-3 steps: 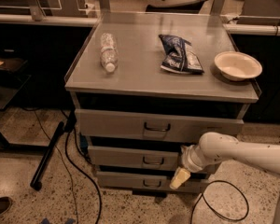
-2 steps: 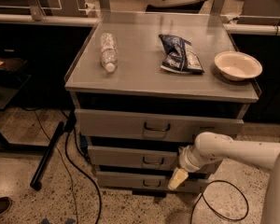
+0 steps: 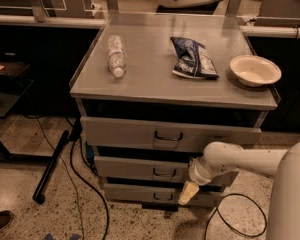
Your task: Open middle drawer
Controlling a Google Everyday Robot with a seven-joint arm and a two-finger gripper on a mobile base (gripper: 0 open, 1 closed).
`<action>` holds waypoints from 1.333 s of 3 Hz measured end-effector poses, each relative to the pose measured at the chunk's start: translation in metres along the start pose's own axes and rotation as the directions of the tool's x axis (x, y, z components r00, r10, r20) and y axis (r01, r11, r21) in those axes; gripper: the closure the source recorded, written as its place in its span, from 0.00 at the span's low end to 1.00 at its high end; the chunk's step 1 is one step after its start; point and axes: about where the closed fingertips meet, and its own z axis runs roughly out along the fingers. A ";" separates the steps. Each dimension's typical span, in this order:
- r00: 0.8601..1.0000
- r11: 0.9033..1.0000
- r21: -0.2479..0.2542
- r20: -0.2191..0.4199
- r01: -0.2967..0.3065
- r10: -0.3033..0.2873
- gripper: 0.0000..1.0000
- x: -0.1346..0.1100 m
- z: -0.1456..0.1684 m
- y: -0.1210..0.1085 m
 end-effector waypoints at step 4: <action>0.986 0.998 -0.019 -0.158 -0.058 0.054 0.00 0.045 -0.038 0.075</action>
Offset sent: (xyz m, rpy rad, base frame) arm -0.0354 -0.0133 -0.0026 -0.1696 0.0765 -0.0299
